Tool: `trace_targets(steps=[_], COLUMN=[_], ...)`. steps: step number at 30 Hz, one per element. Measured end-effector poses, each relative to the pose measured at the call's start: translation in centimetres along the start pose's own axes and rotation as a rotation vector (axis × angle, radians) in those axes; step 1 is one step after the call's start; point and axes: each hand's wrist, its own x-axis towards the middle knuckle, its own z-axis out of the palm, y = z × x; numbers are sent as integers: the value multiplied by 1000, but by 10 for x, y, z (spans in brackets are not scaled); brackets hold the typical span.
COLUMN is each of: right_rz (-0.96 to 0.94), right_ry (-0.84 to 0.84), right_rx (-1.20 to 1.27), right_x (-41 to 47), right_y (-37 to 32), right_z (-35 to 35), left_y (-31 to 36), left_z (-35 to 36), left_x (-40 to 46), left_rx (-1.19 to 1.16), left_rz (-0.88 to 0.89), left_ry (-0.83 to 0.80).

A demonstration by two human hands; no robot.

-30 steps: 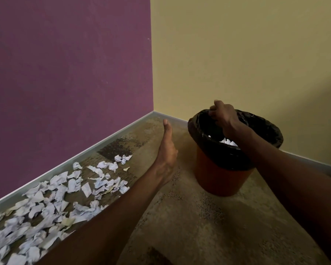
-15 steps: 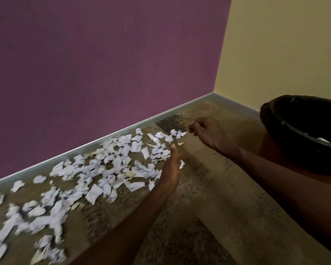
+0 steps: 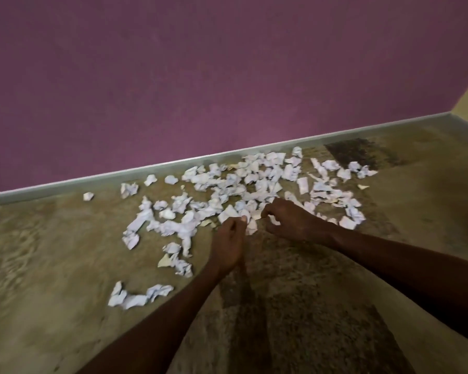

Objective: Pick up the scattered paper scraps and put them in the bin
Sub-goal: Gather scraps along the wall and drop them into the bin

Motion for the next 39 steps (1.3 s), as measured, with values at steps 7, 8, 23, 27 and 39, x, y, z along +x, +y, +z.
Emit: trace_targets(steps=[7, 8, 23, 27, 39], right_rz=[-259, -284, -539, -378, -226], right_ry=[-214, -232, 89, 67, -400], right_rx=[-122, -157, -450, -433, -244], right_x=[33, 36, 93, 133, 225], right_y=[-75, -83, -130, -125, -117], right_z=[69, 80, 165, 156, 116], left_y=[-99, -111, -178, -190, -187], left_z=[-104, -115, -125, -141, -161], left_x=[-42, -51, -54, -3, 114], left_rx=[427, 528, 498, 499, 683], left_rz=[159, 156, -359, -224, -94], left_ry=[162, 174, 328, 244, -26])
